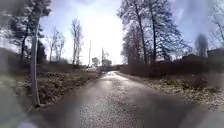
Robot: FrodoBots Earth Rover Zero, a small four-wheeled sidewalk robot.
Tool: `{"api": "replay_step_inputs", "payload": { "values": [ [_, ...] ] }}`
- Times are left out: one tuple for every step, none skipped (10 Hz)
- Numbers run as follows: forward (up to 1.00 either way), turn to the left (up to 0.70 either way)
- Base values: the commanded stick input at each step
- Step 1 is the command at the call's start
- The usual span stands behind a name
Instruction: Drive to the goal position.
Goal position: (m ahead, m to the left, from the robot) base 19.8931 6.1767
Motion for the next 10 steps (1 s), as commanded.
{"api": "replay_step_inputs", "payload": {
  "values": [
    [0.85, 0.00],
    [0.85, 0.00],
    [0.85, 0.00],
    [0.85, 0.00],
    [0.85, 0.00],
    [0.85, 0.00],
    [0.85, 0.00],
    [0.85, 0.00],
    [0.85, 0.00],
    [0.85, 0.00]
  ]
}}
